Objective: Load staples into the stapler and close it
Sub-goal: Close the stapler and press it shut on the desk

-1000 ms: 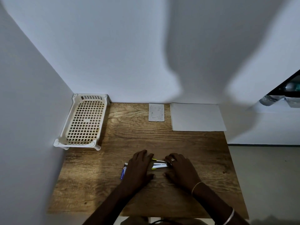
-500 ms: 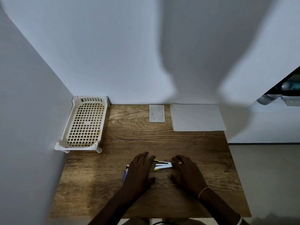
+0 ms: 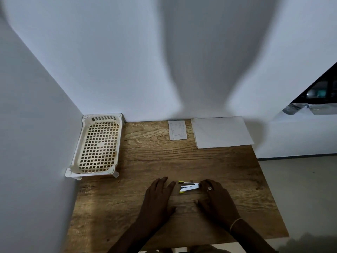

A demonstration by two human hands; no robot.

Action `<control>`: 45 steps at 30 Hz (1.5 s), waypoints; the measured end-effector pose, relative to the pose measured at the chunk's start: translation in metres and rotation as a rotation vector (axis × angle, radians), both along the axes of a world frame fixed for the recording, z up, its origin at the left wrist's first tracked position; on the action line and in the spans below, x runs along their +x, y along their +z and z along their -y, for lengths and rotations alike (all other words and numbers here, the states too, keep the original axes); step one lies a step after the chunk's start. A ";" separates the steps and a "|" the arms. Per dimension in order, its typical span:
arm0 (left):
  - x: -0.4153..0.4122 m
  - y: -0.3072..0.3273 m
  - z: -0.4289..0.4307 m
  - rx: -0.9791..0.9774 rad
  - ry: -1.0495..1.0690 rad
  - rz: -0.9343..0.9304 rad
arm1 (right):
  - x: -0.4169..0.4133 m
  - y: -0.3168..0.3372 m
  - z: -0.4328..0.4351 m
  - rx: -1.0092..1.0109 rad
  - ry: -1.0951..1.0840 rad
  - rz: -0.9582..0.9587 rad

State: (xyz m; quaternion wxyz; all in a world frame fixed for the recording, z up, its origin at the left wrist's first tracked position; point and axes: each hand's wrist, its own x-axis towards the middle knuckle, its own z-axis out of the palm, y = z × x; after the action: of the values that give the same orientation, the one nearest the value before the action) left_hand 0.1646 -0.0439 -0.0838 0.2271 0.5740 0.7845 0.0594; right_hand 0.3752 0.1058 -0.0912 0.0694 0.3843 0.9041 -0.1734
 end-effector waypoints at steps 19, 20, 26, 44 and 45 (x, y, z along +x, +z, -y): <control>-0.011 0.007 0.019 0.028 0.001 0.012 | -0.004 0.004 0.023 0.014 -0.072 -0.068; -0.008 0.009 0.016 0.026 0.001 0.007 | 0.000 0.004 0.021 0.016 -0.071 -0.060; 0.019 0.018 -0.003 0.063 0.061 -0.018 | 0.026 -0.004 0.004 0.052 -0.013 -0.040; 0.165 0.030 -0.066 0.376 -0.054 -0.078 | 0.251 0.001 -0.070 0.214 -0.414 -0.325; 0.174 0.030 -0.069 0.416 -0.072 -0.088 | 0.271 -0.003 -0.074 0.227 -0.480 -0.345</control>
State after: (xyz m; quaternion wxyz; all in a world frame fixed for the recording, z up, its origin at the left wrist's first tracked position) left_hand 0.3389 0.0253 -0.0543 0.0711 0.6381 0.7435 0.1869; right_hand 0.6459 0.1795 -0.0942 -0.1710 0.5571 0.7996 -0.1455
